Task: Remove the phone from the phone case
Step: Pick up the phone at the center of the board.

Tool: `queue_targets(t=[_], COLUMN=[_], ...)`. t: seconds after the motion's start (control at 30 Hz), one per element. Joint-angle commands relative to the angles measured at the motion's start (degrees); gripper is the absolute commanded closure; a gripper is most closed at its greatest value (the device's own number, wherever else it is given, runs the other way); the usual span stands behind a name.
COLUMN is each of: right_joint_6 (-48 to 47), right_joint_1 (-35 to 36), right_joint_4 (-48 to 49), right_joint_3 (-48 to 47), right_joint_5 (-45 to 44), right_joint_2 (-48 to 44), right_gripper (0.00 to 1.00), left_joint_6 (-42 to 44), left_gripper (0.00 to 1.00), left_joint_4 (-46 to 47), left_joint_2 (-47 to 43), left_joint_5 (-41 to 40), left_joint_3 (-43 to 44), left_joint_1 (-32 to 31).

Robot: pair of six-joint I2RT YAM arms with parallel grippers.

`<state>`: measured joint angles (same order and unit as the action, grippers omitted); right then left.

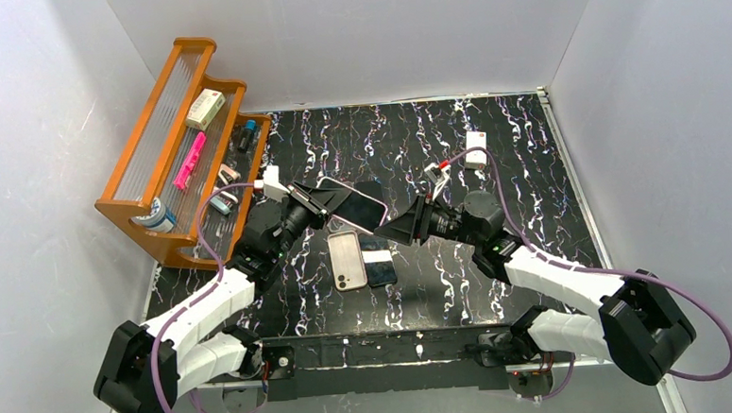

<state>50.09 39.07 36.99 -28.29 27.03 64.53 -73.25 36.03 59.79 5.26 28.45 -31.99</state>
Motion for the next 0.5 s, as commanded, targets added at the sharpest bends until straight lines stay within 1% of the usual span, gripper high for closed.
queue_targets(t=[0.0,0.17,0.3,0.37,0.47], right_joint_6=[1.36,1.47,1.74,1.66,-0.40], right_joint_1=[-0.13,-0.12,-0.11,-0.11,-0.08], right_joint_4=[7.91,10.26,13.49,15.02,16.44], right_joint_3=[-1.93,-2.62,-2.04,-2.16,-3.20], right_joint_5=[3.23,3.93,4.61,5.67,8.89], right_joint_2=[0.34,1.56,2.45,3.17,4.72], right_gripper=[0.43,0.53,0.60,0.65,0.75], left_joint_6=[-2.34,-4.34,-4.89,-5.17,-6.02], left_gripper=[1.00,1.00,1.00,1.00,1.00], left_joint_4=[6.76,9.16,10.43,10.65,11.34], left_joint_2=[-1.06,-0.15,0.05,0.18,0.90], left_joint_5=[1.13,2.22,3.01,3.08,3.62], left_joint_3=[1.17,0.75,0.26,-0.07,-0.20], left_joint_1=[0.08,0.08,-0.18,-0.19,-0.22])
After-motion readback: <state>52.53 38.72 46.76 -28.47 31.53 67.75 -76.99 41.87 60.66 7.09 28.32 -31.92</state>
